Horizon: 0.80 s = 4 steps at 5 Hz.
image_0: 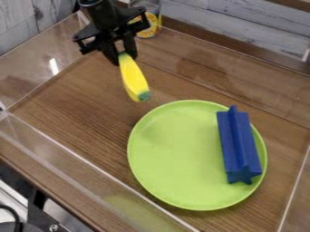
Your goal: Remove the banana from inside the green plate and put it on the table
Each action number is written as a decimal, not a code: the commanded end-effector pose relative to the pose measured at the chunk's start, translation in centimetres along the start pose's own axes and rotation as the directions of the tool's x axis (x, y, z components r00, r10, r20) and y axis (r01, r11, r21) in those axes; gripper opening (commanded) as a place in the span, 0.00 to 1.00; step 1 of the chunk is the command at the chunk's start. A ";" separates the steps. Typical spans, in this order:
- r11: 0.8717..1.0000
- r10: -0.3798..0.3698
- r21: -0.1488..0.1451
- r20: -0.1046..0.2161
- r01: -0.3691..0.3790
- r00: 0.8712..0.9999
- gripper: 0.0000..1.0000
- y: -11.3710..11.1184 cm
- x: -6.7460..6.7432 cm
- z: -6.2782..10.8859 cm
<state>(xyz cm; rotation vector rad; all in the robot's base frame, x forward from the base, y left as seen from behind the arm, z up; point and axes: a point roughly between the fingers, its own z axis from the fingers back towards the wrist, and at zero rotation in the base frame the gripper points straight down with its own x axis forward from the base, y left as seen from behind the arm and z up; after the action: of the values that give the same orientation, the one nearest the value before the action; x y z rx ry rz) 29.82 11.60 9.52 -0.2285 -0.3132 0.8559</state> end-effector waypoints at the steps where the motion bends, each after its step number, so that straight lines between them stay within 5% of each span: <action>1: 0.998 -0.051 -0.029 0.106 0.054 0.993 0.00 0.1 2.6 0.7; 4: 0.987 -0.158 0.003 0.214 0.161 0.964 0.00 2.3 6.1 -1.7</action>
<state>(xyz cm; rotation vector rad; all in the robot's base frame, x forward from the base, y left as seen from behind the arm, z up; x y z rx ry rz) 31.86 16.87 6.43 -0.1388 -0.4698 0.7275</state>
